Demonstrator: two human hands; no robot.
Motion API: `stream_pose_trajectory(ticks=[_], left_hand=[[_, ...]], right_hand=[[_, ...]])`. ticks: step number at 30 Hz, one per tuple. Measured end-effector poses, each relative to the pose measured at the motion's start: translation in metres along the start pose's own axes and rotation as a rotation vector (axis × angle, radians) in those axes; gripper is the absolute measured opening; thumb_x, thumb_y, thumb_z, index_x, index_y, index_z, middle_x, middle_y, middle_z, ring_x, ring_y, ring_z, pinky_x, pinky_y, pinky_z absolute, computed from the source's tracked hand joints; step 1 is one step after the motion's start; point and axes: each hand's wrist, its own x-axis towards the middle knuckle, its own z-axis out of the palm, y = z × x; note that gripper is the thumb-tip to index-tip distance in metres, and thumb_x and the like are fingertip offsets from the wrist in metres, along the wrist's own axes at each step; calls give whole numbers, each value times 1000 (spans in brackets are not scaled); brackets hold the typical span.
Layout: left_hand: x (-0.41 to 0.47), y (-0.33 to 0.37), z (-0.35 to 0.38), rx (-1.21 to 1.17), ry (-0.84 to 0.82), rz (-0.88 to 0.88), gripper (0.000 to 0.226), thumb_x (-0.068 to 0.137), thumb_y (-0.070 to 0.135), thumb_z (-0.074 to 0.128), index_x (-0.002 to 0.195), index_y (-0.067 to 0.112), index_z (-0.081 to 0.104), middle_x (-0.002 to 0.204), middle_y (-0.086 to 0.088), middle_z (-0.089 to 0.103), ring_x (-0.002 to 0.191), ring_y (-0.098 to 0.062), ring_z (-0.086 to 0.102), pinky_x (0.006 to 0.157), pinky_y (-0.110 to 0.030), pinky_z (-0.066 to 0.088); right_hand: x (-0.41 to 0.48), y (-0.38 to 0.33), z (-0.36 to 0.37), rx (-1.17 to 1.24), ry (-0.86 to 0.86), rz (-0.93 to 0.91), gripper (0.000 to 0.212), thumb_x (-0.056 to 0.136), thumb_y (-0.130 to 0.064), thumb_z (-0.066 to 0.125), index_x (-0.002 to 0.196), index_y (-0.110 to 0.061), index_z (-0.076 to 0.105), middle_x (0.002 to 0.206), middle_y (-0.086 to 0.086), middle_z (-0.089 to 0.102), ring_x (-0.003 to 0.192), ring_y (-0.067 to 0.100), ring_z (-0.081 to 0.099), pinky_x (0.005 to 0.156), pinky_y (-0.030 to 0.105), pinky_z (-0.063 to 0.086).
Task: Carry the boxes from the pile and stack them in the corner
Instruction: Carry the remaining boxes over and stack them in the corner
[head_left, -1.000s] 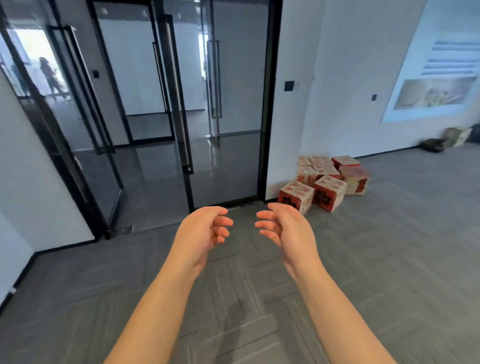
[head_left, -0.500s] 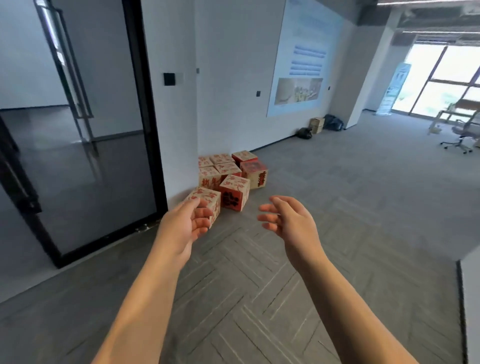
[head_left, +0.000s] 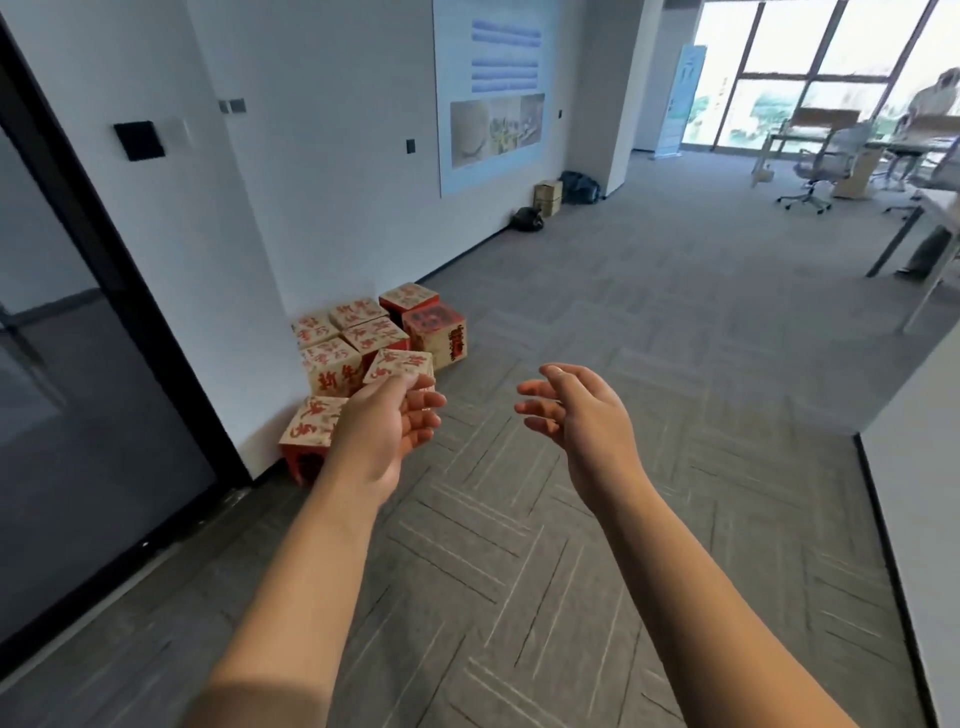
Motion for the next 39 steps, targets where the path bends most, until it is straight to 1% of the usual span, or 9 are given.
stream_pose_trajectory(ticks=[4, 7, 11, 16, 20, 22, 30, 35, 39], left_hand=[[75, 9, 16, 39, 95, 7, 25, 105, 20, 49, 97, 5, 67, 82, -13, 68, 66, -19, 59, 64, -31, 45], [126, 26, 15, 30, 178, 28, 25, 105, 21, 49, 99, 4, 67, 83, -12, 68, 69, -20, 59, 67, -33, 46], [181, 48, -7, 20, 279, 60, 25, 105, 22, 49, 101, 4, 66, 85, -13, 69, 73, -21, 60, 71, -36, 47], [255, 65, -52, -45, 360, 89, 27, 105, 22, 48, 100, 5, 67, 79, -10, 70, 70, -20, 60, 69, -35, 48], [326, 73, -102, -23, 410, 115, 28, 106, 24, 46, 103, 5, 67, 87, -11, 70, 75, -20, 63, 72, -35, 51], [367, 78, -133, -24, 436, 121, 28, 107, 25, 46, 105, 6, 66, 90, -11, 71, 76, -20, 64, 71, -34, 51], [537, 110, -220, 48, 425, 39, 27, 105, 28, 48, 106, 8, 66, 101, -14, 70, 84, -23, 64, 74, -35, 52], [629, 118, -242, 105, 393, 18, 25, 105, 29, 48, 104, 11, 65, 103, -14, 70, 86, -23, 65, 72, -34, 53], [704, 109, -257, 134, 438, -2, 25, 105, 30, 48, 101, 13, 65, 99, -12, 70, 85, -23, 65, 75, -36, 53]], right_hand=[[89, 6, 8, 10, -40, 38, 19, 107, -23, 56, 118, -11, 65, 106, 15, 77, 85, 24, 74, 79, 37, 59], [150, 2, 30, 21, -99, 56, 17, 107, -21, 55, 117, -11, 65, 103, 14, 76, 84, 23, 73, 79, 37, 59], [218, -1, 80, 9, -191, 82, 18, 107, -22, 55, 117, -12, 66, 97, 8, 78, 83, 22, 73, 80, 36, 60], [297, 17, 154, -33, -291, 95, 19, 107, -23, 56, 119, -13, 67, 103, 15, 78, 87, 26, 74, 86, 42, 59], [356, 40, 226, -50, -344, 119, 19, 108, -19, 54, 120, -9, 66, 99, 14, 78, 78, 22, 75, 71, 32, 61], [386, 54, 266, -57, -364, 135, 18, 108, -18, 54, 119, -9, 66, 99, 14, 78, 79, 23, 75, 69, 31, 60], [512, 83, 387, -122, -334, 152, 14, 108, -18, 53, 113, -14, 66, 104, 15, 76, 81, 23, 72, 76, 35, 61], [594, 112, 434, -161, -311, 181, 15, 108, -20, 54, 114, -13, 66, 108, 18, 76, 89, 28, 71, 88, 46, 60], [664, 147, 466, -215, -329, 202, 20, 109, -23, 53, 122, -11, 64, 108, 14, 76, 94, 28, 73, 87, 42, 60]])
